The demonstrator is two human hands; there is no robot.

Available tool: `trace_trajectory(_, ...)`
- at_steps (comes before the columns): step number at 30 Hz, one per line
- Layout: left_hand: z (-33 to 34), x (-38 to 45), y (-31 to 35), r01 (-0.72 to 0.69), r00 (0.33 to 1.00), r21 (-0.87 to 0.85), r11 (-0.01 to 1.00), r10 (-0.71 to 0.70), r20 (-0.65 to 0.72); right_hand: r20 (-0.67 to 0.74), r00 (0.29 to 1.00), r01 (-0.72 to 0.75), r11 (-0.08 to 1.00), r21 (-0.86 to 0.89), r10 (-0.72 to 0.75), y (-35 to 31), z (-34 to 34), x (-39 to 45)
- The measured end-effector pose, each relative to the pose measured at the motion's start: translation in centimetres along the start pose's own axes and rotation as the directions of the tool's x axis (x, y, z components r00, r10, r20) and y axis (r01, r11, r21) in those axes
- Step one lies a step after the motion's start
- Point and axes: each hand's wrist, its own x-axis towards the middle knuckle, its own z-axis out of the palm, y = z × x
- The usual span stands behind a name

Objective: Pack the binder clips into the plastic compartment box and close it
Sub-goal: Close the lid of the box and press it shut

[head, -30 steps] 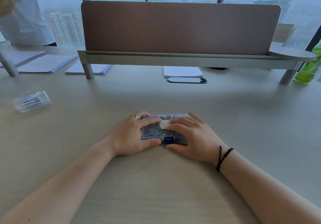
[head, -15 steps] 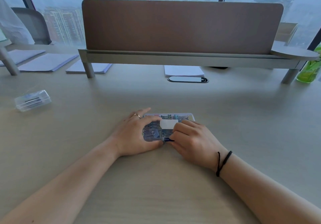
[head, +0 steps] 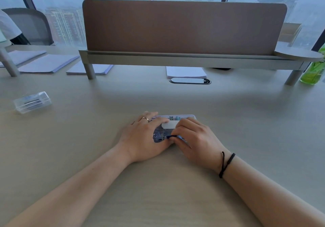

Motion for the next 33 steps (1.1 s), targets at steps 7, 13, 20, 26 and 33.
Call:
trace_trajectory(7, -0.4, -0.2, 0.3, 0.011, 1.0, -0.027, 1.0, -0.011, -0.027, -0.023, 0.999, -0.032, 0.999, 0.027, 0.033, 0.1, -0.1, 0.0)
trace_trajectory(13, -0.7, 0.1, 0.3, -0.042, 0.998, 0.12, 0.992, 0.047, -0.031, -0.006, 0.999, -0.048, 0.998, 0.031, 0.048, 0.1, 0.0, -0.1)
trace_trajectory(20, -0.1, 0.0, 0.1, -0.238, 0.956, 0.364, 0.9, 0.284, -0.075, 0.008, 0.999, -0.053, 0.999, 0.004, 0.053, 0.0, 0.0, -0.5)
trace_trajectory(26, -0.1, -0.3, -0.7, -0.286, 0.952, 0.436, 0.853, 0.305, 0.029, 0.089, 0.995, -0.041, 0.999, 0.01, 0.04, 0.1, -0.1, -0.8)
trace_trajectory(33, -0.2, -0.6, -0.8, -0.264, 0.963, 0.271, 0.926, 0.238, 0.127, 0.119, 0.993, 0.001, 1.0, -0.019, 0.001, -0.2, -0.2, -0.9)
